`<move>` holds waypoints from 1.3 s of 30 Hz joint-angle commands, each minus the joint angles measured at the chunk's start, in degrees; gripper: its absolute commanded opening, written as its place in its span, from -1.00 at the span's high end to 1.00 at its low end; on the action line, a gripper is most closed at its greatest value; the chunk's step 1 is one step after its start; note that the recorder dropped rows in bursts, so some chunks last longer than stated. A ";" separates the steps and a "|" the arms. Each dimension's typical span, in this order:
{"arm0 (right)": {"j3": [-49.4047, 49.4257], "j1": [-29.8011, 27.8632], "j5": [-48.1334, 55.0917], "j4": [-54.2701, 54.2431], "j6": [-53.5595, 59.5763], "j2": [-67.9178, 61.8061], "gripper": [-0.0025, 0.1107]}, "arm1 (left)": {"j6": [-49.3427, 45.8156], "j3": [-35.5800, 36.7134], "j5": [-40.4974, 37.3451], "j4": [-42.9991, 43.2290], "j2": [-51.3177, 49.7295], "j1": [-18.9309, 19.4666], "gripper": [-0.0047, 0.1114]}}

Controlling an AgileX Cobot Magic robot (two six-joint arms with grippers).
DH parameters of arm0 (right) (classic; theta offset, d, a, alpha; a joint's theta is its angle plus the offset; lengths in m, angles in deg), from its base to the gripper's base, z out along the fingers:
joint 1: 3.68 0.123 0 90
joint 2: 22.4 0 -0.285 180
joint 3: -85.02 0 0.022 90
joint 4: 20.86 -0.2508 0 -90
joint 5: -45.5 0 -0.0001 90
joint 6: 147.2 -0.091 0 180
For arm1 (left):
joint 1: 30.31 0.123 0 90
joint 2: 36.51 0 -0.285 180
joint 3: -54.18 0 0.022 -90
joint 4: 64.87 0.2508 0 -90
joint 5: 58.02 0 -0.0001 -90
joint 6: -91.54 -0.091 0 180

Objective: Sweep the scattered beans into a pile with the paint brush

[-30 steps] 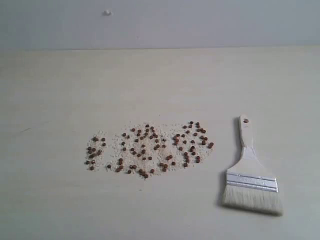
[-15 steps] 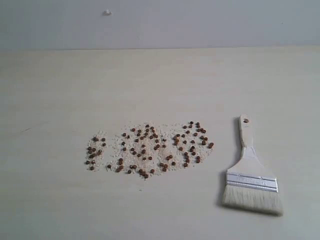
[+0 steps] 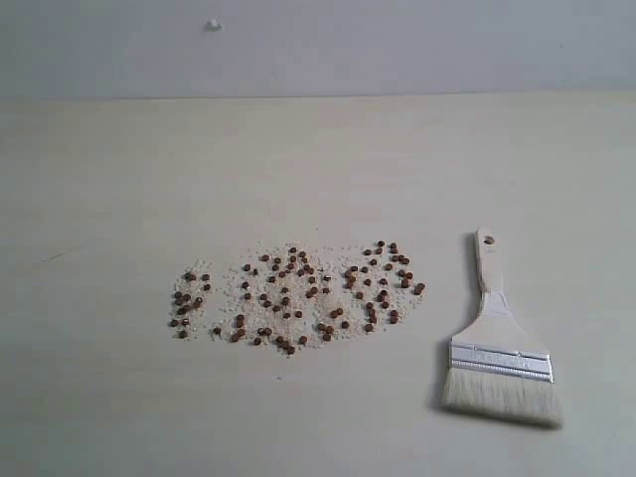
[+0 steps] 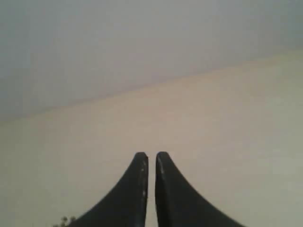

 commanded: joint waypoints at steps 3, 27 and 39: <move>-11.41 -0.29 23.44 -3.64 9.05 -17.45 0.81 | 0.14 -0.34 0.26 -0.17 0.37 0.11 0.92; -9.51 16.15 12.72 -0.59 -8.62 -48.52 0.19 | 0.16 -0.34 0.26 -0.17 0.37 -1.24 0.92; -9.51 16.15 6.66 -2.16 -10.03 -56.96 0.04 | 0.16 -0.34 0.26 -0.17 0.37 -1.34 0.92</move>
